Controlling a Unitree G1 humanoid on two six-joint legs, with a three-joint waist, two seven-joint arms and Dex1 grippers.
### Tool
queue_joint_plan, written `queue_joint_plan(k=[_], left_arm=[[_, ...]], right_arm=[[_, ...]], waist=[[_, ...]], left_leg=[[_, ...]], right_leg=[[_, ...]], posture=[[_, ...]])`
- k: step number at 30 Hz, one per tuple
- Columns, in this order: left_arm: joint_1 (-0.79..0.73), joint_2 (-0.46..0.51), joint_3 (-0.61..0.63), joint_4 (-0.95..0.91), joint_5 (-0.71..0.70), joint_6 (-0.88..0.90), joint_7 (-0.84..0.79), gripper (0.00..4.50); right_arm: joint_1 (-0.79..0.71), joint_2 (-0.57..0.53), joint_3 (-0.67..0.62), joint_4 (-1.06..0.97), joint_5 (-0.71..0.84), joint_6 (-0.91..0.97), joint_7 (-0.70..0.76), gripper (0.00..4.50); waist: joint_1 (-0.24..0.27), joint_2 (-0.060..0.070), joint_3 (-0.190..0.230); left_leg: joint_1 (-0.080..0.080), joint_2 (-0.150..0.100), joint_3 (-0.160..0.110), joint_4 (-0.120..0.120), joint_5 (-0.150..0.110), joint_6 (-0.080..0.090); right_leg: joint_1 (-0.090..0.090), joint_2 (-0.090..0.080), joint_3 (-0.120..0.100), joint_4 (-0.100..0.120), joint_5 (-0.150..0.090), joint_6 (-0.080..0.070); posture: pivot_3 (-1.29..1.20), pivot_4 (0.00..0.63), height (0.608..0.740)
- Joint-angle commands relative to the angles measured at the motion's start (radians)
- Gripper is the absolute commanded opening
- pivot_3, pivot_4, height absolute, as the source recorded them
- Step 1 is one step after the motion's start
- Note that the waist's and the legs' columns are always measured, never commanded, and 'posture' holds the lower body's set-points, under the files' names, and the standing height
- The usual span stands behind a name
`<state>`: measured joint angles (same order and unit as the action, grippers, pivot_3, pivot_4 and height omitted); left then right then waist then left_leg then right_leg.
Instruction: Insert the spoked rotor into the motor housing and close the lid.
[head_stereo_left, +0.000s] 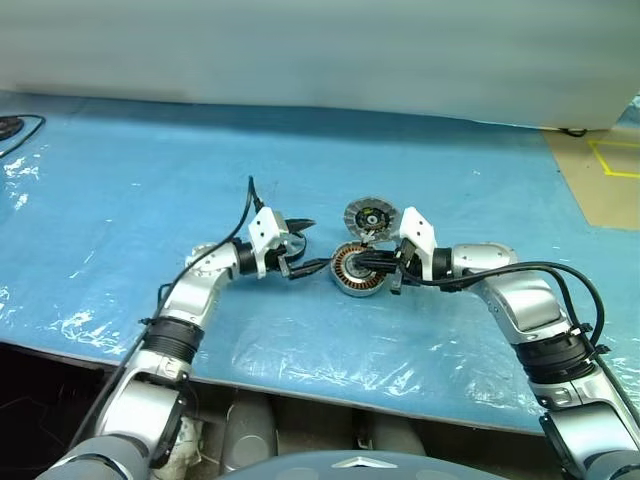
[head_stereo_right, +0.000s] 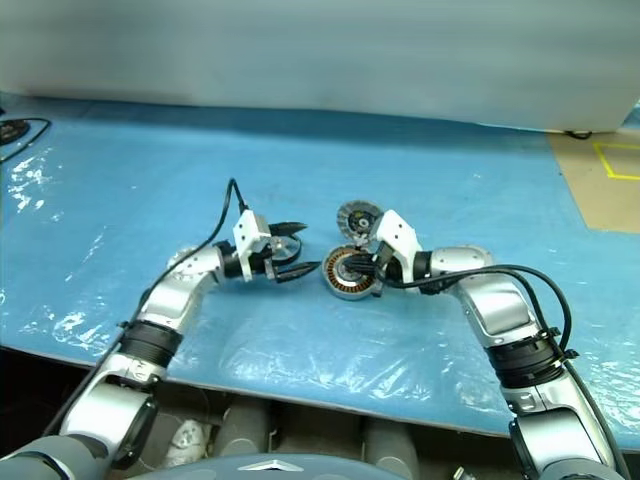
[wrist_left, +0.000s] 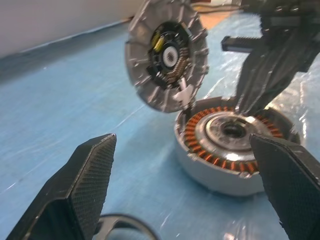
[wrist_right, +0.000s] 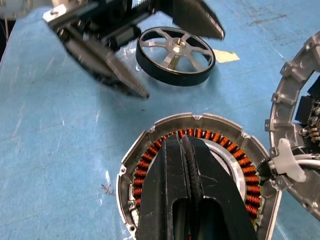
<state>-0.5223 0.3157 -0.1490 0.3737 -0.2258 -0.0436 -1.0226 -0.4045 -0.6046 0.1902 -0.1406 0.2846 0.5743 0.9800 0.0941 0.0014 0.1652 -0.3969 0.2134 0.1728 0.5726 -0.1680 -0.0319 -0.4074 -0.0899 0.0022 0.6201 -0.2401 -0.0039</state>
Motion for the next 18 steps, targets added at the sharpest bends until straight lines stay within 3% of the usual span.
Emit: queue_joint_plan(k=[1, 6, 15, 18], left_arm=[[-0.067, 0.032, 0.049, -0.043, -0.043, 0.068, -0.010, 4.50], [-0.149, 0.094, 0.078, 0.020, -0.056, 0.103, -0.071, 4.50], [-0.282, 0.201, 0.026, 0.236, 0.023, 0.132, -0.246, 4.50], [-0.328, 0.205, 0.019, 0.306, 0.047, 0.126, -0.277, 3.86]], right_arm=[[0.007, -0.012, -0.004, -0.061, 0.007, -0.015, 0.007, 0.02], [0.014, -0.011, -0.007, -0.084, 0.007, -0.013, 0.000, 0.02], [0.042, 0.000, -0.002, -0.101, -0.008, -0.016, -0.035, 0.02], [0.045, 0.001, 0.000, -0.102, -0.013, -0.018, -0.044, 0.00]], waist=[[0.000, 0.000, 0.000], [0.001, 0.000, 0.000], [0.003, 0.000, 0.000], [0.006, 0.000, 0.000]], left_leg=[[0.000, 0.000, 0.000, 0.000, 0.000, 0.000], [0.000, 0.000, 0.000, 0.000, 0.000, 0.000], [-0.002, 0.000, 0.000, -0.001, 0.000, 0.000], [-0.002, -0.001, 0.000, 0.000, 0.000, 0.000]], right_leg=[[0.000, 0.000, 0.000, 0.000, 0.000, 0.000], [0.000, 0.000, 0.000, 0.000, 0.000, 0.000], [-0.001, 0.000, 0.000, 0.000, 0.000, 0.000], [-0.001, 0.000, -0.001, 0.000, 0.000, 0.000]], posture=[[0.00, 0.150, 0.740], [0.00, 0.150, 0.740], [0.00, 0.150, 0.740], [0.00, 0.150, 0.740]])
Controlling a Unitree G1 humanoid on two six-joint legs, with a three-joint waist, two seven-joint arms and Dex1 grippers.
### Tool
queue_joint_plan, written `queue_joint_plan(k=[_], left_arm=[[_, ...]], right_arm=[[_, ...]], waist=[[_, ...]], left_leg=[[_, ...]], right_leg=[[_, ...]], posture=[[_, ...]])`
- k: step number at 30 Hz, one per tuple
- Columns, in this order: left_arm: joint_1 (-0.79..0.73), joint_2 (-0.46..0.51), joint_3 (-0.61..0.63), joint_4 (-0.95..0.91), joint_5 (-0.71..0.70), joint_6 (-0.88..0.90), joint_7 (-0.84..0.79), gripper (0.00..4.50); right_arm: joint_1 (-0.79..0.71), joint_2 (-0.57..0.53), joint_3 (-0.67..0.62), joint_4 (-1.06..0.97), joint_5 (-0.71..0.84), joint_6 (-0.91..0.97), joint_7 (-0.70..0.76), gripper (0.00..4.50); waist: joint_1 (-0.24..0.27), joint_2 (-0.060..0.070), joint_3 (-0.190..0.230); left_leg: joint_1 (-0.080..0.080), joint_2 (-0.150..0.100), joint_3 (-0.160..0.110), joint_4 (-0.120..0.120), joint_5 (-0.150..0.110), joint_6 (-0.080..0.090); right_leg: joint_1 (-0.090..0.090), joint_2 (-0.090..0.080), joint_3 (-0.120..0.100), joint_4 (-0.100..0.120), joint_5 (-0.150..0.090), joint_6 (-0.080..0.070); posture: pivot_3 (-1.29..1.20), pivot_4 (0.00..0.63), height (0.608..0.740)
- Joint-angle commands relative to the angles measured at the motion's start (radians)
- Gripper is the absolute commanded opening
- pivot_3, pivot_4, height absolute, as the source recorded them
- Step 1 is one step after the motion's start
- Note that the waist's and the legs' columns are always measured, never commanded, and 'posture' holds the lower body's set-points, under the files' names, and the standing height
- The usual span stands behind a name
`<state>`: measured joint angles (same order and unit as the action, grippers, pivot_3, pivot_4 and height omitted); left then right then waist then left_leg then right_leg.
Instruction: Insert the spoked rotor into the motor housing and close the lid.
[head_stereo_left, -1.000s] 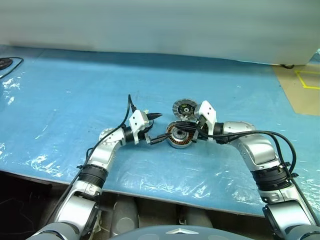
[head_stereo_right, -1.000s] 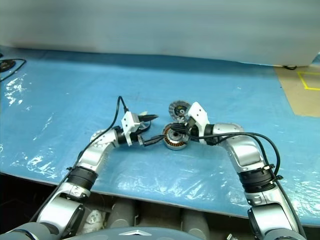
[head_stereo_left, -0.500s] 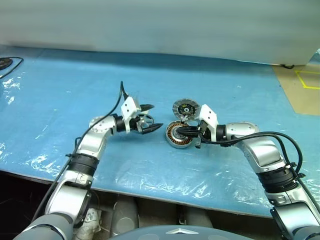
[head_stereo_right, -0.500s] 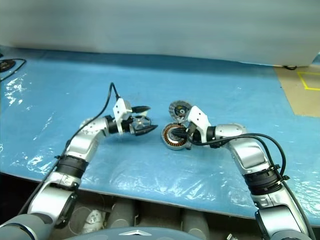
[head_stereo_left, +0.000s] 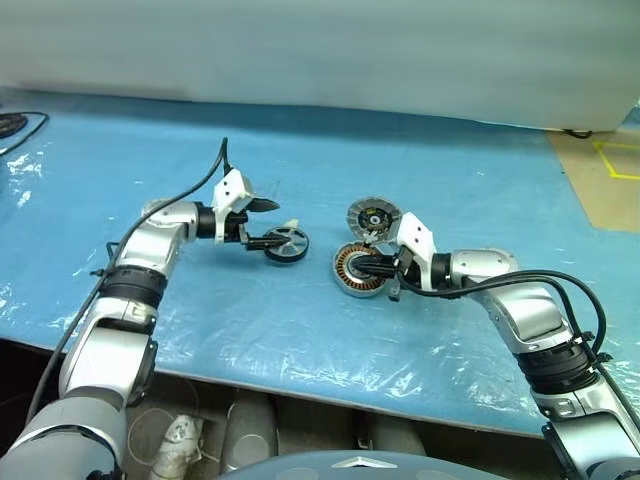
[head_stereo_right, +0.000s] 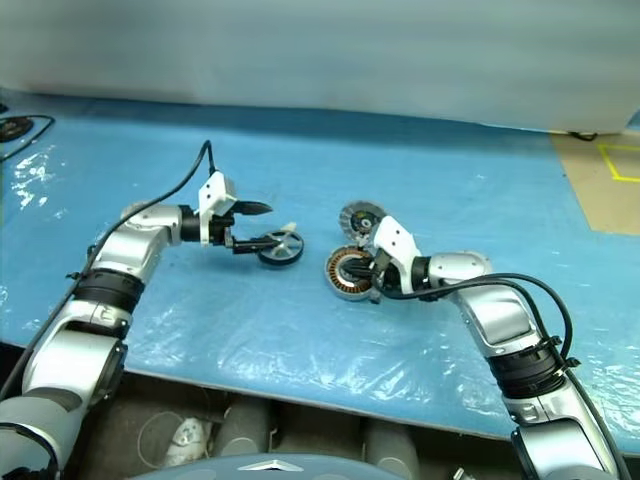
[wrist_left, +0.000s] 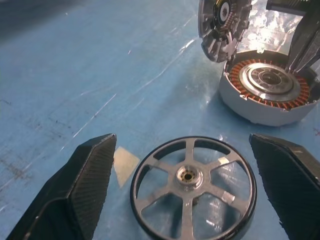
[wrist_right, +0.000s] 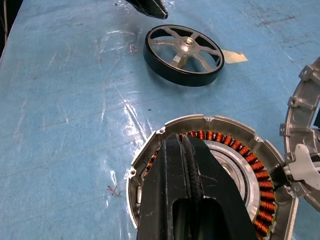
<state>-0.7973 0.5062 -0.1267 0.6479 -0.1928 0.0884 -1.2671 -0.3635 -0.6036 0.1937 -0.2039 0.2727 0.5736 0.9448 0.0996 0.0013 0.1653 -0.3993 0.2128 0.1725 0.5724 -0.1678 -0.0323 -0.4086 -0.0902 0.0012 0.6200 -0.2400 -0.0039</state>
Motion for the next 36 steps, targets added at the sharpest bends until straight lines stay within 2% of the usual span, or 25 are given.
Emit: queue_joint_plan(k=[1, 4, 24, 36], left_arm=[[-0.061, 0.014, -0.004, 0.046, 0.018, -0.009, -0.046, 3.52], [-0.087, 0.001, -0.005, 0.078, 0.043, -0.055, -0.041, 2.43], [-0.084, -0.022, -0.076, 0.139, 0.153, -0.019, -0.069, 2.43], [-0.035, -0.049, -0.105, 0.115, 0.211, -0.053, -0.021, 2.43]], right_arm=[[0.004, 0.002, -0.004, -0.040, 0.000, -0.016, -0.012, 0.00], [0.004, 0.005, -0.007, -0.042, 0.002, -0.015, -0.022, 0.00], [0.023, 0.009, 0.002, -0.038, -0.014, -0.029, -0.054, 0.00], [0.018, 0.016, 0.006, -0.040, -0.015, -0.028, -0.055, 0.00]], waist=[[0.000, 0.000, 0.000], [-0.001, 0.000, 0.000], [-0.001, 0.000, 0.000], [0.000, 0.000, 0.000]], left_leg=[[0.000, 0.000, 0.000, 0.000, 0.000, 0.000], [0.000, 0.000, 0.000, 0.000, 0.000, 0.000], [-0.001, 0.000, 0.000, 0.000, 0.000, 0.000], [0.000, 0.000, -0.001, 0.000, 0.000, 0.000]], right_leg=[[0.000, 0.000, 0.000, 0.000, 0.000, 0.000], [0.000, 0.000, 0.000, 0.000, 0.000, 0.000], [0.000, 0.000, 0.000, 0.000, 0.000, 0.000], [0.001, -0.001, 0.000, 0.000, 0.000, 0.000]], posture=[[0.00, 0.150, 0.740], [0.00, 0.150, 0.740], [0.00, 0.150, 0.740], [0.00, 0.150, 0.740]])
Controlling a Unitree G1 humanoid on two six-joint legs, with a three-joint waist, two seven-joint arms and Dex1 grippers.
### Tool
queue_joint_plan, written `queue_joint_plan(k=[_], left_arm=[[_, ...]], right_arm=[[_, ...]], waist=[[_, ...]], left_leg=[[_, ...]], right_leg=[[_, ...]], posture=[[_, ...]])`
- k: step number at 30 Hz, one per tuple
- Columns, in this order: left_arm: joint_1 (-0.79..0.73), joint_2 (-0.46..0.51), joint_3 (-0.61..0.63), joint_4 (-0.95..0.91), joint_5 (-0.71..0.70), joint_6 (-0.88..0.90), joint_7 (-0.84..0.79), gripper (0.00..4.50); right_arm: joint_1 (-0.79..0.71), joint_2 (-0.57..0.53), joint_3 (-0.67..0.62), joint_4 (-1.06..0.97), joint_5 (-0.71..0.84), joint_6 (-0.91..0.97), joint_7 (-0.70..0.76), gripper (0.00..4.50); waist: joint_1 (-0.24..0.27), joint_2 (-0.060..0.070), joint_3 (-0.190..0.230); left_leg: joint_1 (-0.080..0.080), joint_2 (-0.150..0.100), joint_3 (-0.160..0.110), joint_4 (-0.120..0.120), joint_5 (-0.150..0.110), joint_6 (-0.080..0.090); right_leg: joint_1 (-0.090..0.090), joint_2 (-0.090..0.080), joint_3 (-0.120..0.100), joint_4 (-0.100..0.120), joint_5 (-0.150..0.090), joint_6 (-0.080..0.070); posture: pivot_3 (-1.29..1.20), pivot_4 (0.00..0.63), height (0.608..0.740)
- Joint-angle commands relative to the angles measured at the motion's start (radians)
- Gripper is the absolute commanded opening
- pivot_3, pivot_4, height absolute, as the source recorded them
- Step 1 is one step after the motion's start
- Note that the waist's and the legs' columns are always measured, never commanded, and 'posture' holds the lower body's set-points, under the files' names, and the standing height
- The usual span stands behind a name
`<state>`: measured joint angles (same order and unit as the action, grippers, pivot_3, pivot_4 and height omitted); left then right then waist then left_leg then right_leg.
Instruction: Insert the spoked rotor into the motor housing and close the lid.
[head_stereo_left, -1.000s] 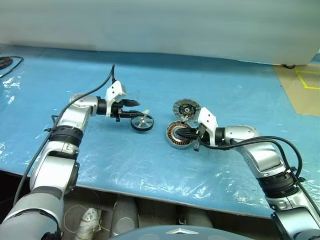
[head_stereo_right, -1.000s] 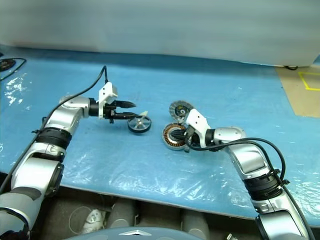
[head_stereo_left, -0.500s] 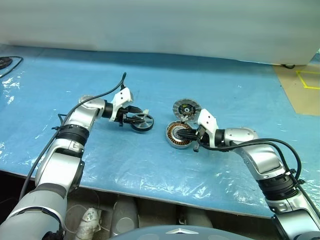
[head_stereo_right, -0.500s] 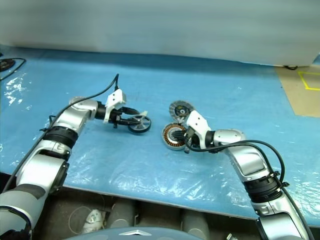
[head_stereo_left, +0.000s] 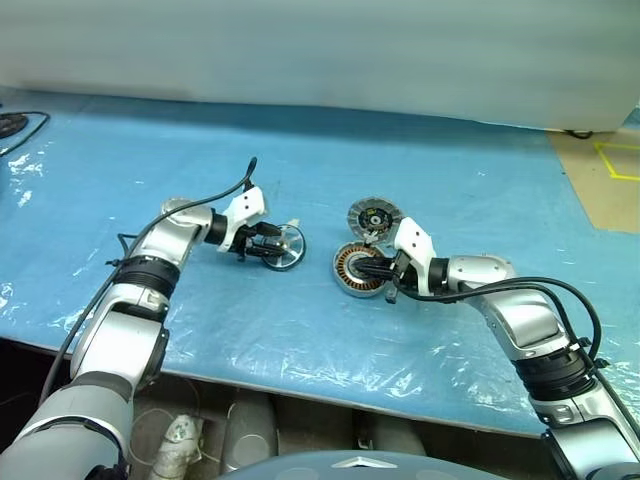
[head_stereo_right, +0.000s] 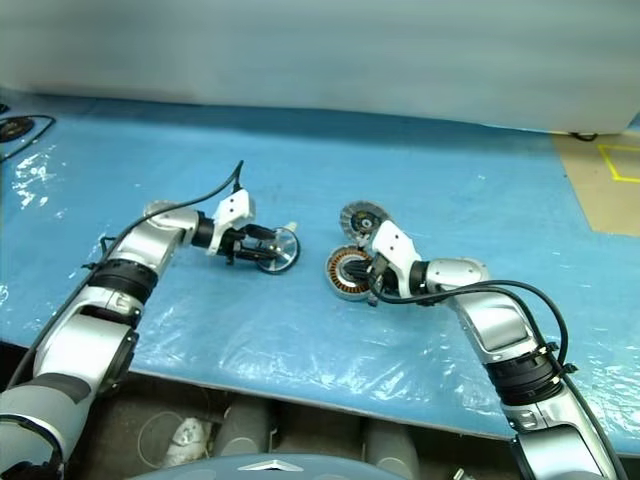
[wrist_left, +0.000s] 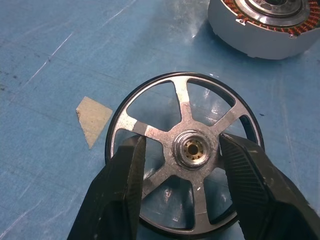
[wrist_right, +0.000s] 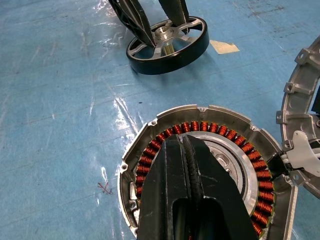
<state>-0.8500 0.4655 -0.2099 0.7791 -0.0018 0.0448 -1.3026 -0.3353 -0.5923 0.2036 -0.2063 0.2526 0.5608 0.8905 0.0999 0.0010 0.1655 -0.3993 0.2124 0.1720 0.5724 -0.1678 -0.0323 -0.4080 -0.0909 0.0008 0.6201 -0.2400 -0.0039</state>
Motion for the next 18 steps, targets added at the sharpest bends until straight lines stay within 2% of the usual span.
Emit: queue_joint_plan(k=[1, 9, 13, 18], left_arm=[[0.022, -0.010, -0.027, -0.020, 0.026, -0.011, 0.014, 2.43], [0.046, -0.003, -0.094, -0.038, 0.100, -0.034, 0.035, 2.43], [0.044, -0.011, -0.103, -0.029, 0.113, -0.036, 0.047, 1.81], [0.045, -0.021, -0.083, -0.042, 0.078, -0.012, 0.030, 1.76]], right_arm=[[-0.011, 0.005, -0.003, -0.038, 0.005, -0.015, -0.001, 0.00], [-0.023, 0.005, -0.006, -0.031, 0.003, -0.017, -0.004, 0.00], [-0.030, 0.002, -0.013, -0.028, 0.005, -0.019, -0.003, 0.00], [-0.030, -0.007, -0.025, -0.029, 0.009, -0.019, -0.001, 0.00]], waist=[[0.000, 0.000, 0.000], [0.000, 0.000, 0.000], [0.001, 0.002, -0.001], [0.001, 0.002, -0.001]], left_leg=[[0.000, 0.000, 0.000, 0.000, 0.000, 0.000], [0.003, -0.001, 0.000, 0.000, 0.000, 0.000], [0.006, -0.002, 0.000, 0.000, 0.000, 0.000], [0.010, -0.004, 0.000, -0.002, 0.000, 0.000]], right_leg=[[0.000, 0.000, 0.000, 0.000, 0.000, 0.000], [0.002, -0.001, 0.000, 0.000, 0.000, 0.000], [0.005, -0.002, 0.001, 0.000, 0.000, 0.000], [0.008, -0.004, 0.002, 0.000, 0.000, 0.000]], posture=[[0.00, 0.150, 0.740], [0.00, 0.150, 0.740], [0.00, 0.150, 0.740], [0.00, 0.150, 0.740]])
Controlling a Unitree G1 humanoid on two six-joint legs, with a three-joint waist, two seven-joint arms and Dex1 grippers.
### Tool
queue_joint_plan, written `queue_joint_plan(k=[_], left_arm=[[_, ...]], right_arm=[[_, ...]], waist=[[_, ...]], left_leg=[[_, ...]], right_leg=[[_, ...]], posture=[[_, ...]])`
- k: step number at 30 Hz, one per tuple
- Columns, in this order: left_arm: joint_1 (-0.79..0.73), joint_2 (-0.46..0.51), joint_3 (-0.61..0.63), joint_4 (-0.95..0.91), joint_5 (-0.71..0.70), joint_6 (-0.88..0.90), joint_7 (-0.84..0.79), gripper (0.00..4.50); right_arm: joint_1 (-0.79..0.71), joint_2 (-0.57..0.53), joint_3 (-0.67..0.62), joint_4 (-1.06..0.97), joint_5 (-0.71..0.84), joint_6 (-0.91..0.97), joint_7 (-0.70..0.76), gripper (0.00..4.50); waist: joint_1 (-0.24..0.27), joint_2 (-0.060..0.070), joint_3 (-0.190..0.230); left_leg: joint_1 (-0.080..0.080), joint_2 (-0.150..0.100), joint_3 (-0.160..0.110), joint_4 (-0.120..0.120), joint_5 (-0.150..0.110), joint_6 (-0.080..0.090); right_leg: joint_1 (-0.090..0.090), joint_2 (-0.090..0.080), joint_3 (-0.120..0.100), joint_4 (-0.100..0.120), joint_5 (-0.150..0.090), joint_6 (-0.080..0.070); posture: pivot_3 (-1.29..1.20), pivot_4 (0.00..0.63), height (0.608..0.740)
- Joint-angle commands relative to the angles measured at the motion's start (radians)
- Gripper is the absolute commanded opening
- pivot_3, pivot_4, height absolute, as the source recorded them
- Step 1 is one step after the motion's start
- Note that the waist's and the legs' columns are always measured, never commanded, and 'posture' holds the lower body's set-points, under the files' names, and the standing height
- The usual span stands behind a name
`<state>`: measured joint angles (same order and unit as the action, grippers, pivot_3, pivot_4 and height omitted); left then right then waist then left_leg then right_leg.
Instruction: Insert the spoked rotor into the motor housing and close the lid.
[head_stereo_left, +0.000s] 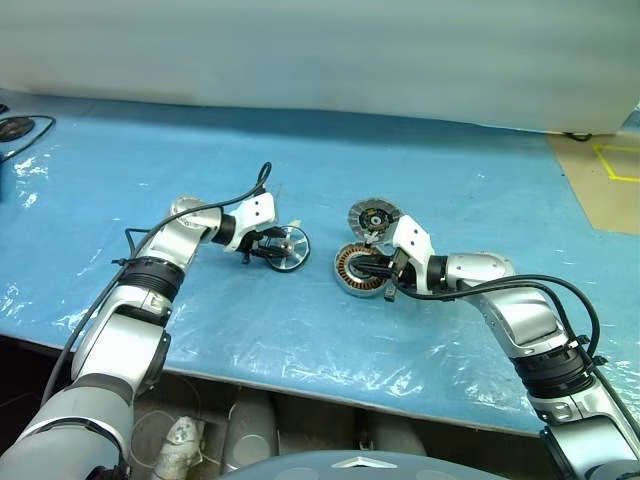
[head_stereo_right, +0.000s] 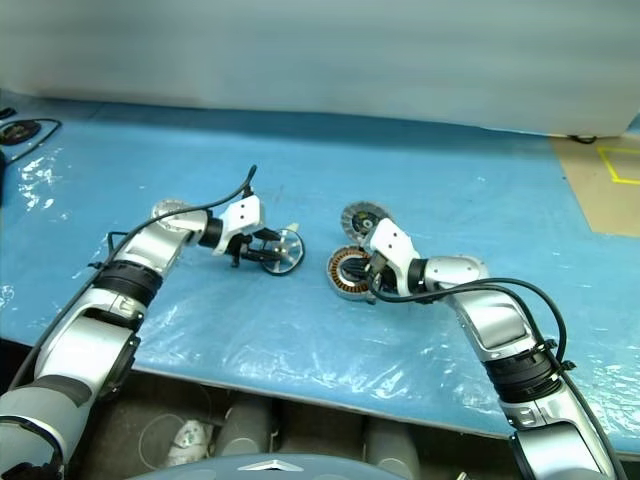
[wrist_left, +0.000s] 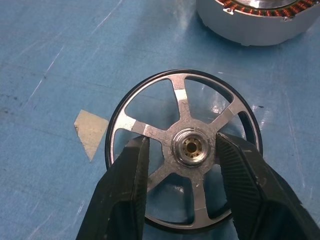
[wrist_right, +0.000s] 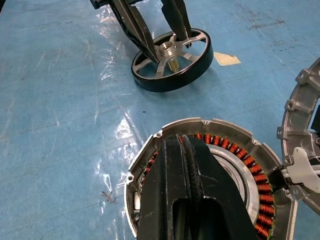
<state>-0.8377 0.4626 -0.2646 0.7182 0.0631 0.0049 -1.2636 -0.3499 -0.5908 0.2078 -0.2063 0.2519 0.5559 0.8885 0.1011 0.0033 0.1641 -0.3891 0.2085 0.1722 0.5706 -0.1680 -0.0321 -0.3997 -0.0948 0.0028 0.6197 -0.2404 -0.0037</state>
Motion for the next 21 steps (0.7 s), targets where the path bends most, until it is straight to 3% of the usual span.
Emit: queue_joint_plan(k=[1, 12, 21], left_arm=[[0.034, -0.024, -0.015, 0.010, -0.008, 0.041, -0.018, 1.76], [0.020, -0.038, 0.096, -0.068, -0.172, 0.184, -0.106, 1.76], [0.021, -0.092, 0.158, -0.199, -0.339, 0.309, -0.136, 1.76]], right_arm=[[-0.016, -0.010, -0.031, -0.030, 0.011, -0.012, 0.001, 0.00], [-0.019, -0.030, -0.094, -0.044, 0.055, 0.017, 0.012, 0.00], [0.068, -0.140, -0.203, -0.096, 0.111, 0.046, 0.047, 0.00]], waist=[[0.000, 0.000, 0.000], [0.001, -0.001, 0.000], [0.002, -0.002, 0.001]], left_leg=[[0.000, 0.000, 0.000, 0.000, 0.000, 0.000], [-0.008, 0.000, 0.000, -0.002, 0.000, 0.000], [-0.014, 0.000, -0.001, -0.004, 0.000, 0.000]], right_leg=[[0.000, 0.000, 0.000, 0.000, 0.000, 0.000], [-0.006, 0.000, -0.001, -0.004, 0.000, 0.000], [-0.011, 0.001, -0.003, -0.005, 0.000, 0.000]], posture=[[0.00, 0.150, 0.740], [0.00, 0.150, 0.740], [0.00, 0.150, 0.740]])
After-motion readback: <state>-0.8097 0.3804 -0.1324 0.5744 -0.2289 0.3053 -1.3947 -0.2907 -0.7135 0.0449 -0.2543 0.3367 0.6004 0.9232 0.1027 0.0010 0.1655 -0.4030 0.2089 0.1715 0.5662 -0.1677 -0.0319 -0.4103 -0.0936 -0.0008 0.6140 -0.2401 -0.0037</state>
